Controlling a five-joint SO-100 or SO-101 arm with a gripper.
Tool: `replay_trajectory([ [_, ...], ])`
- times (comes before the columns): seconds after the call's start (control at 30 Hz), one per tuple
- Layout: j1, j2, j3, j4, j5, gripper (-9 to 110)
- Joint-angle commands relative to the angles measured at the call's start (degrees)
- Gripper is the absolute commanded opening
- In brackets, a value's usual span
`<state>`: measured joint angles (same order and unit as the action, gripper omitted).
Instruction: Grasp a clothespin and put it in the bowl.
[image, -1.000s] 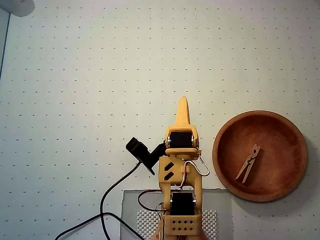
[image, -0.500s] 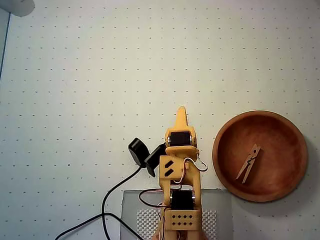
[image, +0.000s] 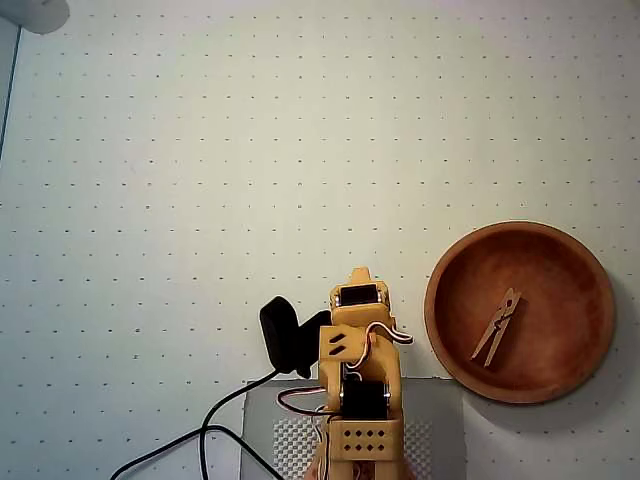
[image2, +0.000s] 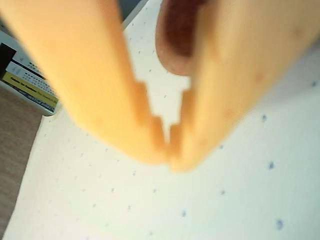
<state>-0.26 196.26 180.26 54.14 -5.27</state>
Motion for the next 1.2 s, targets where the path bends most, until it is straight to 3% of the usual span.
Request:
replay_trajectory([
  [0.0,-0.88,0.97,-0.97,1.41,0.79,-3],
  [0.33,-1.32,1.14,-1.14,1.85,4.66,-3],
  [1.17,-1.67,0.88,-1.14,2.02,2.02,-3],
])
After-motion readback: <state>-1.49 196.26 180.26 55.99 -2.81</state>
